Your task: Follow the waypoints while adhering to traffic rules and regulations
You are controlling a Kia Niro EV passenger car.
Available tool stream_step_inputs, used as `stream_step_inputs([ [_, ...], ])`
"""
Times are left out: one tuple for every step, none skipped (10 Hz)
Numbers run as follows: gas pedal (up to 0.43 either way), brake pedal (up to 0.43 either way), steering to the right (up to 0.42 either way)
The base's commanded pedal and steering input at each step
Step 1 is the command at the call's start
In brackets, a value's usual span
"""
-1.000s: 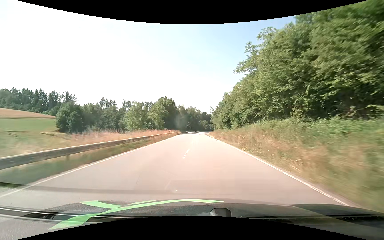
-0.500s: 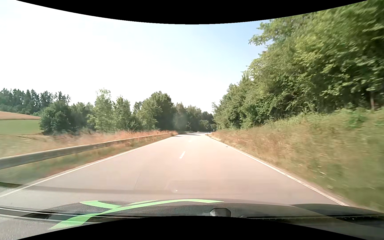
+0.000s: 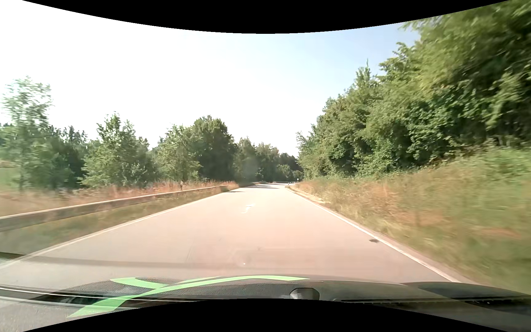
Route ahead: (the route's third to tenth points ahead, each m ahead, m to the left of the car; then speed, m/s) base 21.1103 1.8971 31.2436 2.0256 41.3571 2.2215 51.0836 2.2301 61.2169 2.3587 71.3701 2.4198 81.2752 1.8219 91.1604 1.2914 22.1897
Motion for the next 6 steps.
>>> stream_step_inputs([
  [0.059, 0.000, -0.009],
  [0.059, 0.000, -0.010],
  [0.059, 0.000, -0.009],
  [0.059, 0.000, -0.008],
  [0.059, 0.000, -0.008],
  [0.059, 0.000, -0.008],
])
